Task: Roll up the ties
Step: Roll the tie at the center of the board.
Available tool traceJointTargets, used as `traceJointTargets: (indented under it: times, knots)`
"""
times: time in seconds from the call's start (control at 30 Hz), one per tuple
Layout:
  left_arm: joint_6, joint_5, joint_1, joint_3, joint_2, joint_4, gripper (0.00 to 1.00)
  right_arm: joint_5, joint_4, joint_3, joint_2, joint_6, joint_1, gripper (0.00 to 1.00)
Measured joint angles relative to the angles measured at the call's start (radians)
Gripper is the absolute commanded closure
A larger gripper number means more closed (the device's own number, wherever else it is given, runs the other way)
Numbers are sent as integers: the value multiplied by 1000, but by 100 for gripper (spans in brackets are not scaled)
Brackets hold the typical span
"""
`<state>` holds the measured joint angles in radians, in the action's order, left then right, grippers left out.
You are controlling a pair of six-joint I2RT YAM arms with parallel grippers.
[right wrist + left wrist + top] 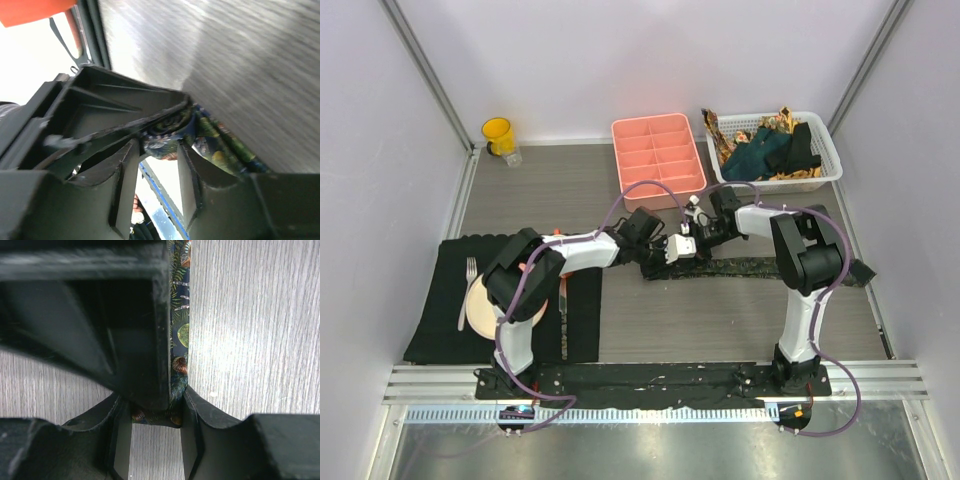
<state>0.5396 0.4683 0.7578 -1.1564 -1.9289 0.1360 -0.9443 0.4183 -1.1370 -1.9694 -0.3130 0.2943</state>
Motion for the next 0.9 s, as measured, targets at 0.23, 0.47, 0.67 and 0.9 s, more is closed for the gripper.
traceJointTargets:
  times: [0.23,0.47,0.67,0.9]
  knots:
    - [-1,4,0,-6,-4,9,74,-23,11,-6,-54,31,-6,99]
    - [-11,7,-4,-8,-4,7,33,-52,63,-33,-91,76,-29,99]
    - [-69,10,-45,39,45,-15,0,-68,116,-35,-118,121,-64,99]
    - [-179,-15,-89,215,347,-207,0,-73,171,-56,-141,170,-76,99]
